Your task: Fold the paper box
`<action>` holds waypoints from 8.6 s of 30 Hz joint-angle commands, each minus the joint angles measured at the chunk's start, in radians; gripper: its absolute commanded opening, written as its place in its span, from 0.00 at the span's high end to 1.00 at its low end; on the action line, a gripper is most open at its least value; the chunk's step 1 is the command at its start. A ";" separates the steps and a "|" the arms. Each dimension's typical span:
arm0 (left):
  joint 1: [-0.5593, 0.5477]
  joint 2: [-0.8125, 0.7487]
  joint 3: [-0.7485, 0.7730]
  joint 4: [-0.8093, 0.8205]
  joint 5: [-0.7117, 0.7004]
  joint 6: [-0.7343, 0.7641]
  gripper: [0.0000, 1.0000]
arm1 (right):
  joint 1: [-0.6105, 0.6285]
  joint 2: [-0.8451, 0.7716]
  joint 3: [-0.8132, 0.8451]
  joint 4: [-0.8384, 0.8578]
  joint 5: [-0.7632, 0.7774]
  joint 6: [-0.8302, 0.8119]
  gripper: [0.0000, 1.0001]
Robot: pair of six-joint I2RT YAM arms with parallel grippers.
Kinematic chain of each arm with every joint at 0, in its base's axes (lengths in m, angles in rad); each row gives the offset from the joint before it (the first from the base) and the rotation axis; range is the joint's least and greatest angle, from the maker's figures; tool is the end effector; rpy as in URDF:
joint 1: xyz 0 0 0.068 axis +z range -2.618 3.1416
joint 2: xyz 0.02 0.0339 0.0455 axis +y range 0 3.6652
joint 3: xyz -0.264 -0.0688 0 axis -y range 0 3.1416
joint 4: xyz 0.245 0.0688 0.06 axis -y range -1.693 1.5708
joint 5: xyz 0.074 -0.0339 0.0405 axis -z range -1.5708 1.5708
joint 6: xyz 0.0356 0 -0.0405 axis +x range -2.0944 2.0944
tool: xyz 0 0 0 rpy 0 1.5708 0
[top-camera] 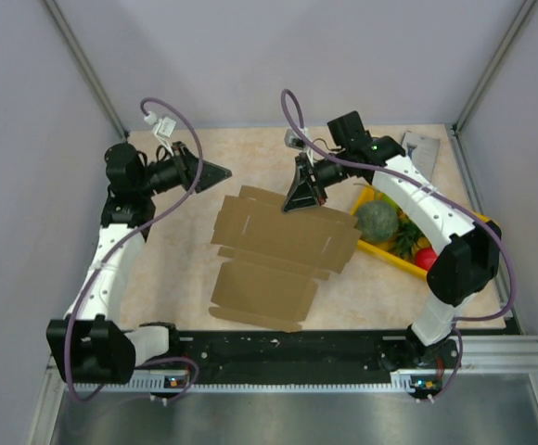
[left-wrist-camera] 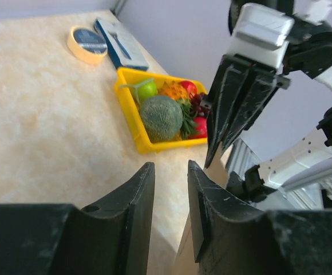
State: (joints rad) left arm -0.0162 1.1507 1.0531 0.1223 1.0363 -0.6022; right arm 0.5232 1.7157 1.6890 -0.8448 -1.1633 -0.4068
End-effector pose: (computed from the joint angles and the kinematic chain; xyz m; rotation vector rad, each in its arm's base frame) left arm 0.2536 -0.0347 0.3927 0.3993 1.6616 -1.2615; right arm 0.2967 0.2089 0.3607 -1.4123 1.6756 1.4440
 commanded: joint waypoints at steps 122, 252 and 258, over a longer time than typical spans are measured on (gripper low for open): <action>-0.105 -0.128 -0.585 0.596 0.030 -0.318 0.51 | -0.111 -0.134 0.021 0.328 -0.121 0.281 1.00; -0.329 -0.115 -0.587 0.425 -0.652 0.224 0.48 | 0.224 -0.154 -0.509 0.714 0.955 0.214 1.00; -0.353 -0.054 -0.529 0.445 -0.685 0.413 0.50 | 0.224 -0.162 -0.508 0.727 0.930 0.212 1.00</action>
State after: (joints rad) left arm -0.3687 1.0580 0.4549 0.4782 0.4015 -0.3622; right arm 0.7330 1.6077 1.1774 -0.1753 -0.1890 -0.1989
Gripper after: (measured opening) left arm 0.512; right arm 0.003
